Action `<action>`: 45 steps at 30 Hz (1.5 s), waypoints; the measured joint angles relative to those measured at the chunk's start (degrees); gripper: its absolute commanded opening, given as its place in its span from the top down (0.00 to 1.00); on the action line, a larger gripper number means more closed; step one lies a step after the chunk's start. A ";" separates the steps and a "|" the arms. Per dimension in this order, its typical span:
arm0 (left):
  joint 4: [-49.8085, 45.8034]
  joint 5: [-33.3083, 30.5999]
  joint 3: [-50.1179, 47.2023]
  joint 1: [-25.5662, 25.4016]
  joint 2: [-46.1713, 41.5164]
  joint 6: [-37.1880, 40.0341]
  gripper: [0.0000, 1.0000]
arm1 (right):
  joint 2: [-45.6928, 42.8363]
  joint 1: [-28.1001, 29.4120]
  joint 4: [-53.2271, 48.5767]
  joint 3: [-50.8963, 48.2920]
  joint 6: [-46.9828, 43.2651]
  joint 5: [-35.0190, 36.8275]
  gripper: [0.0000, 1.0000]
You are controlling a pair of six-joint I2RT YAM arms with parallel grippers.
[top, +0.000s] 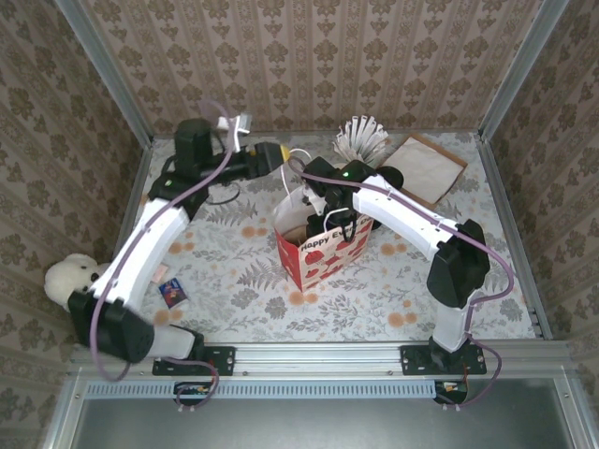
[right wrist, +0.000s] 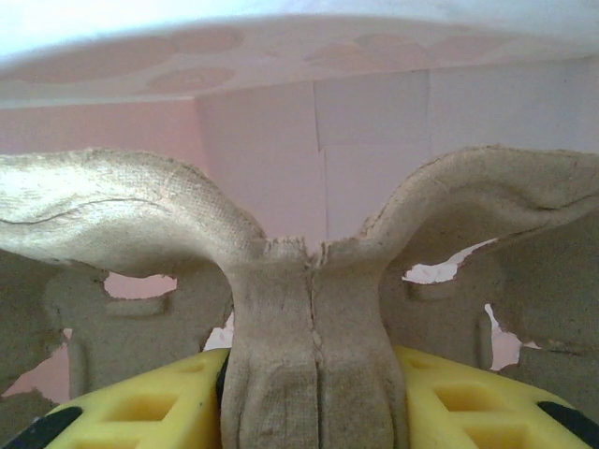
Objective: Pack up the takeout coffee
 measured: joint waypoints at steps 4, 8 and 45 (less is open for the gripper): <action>1.33 -3.85 -8.81 -0.39 -14.32 8.09 0.16 | 0.48 0.00 -0.50 0.70 0.04 -0.44 0.55; 4.92 -6.05 -17.14 -5.46 -23.34 15.89 0.15 | 0.74 -0.04 -0.52 0.96 0.26 -0.48 0.55; 9.38 -9.77 -15.43 -31.30 -6.08 44.02 0.94 | 0.81 -0.13 -0.61 1.90 4.81 -3.30 0.56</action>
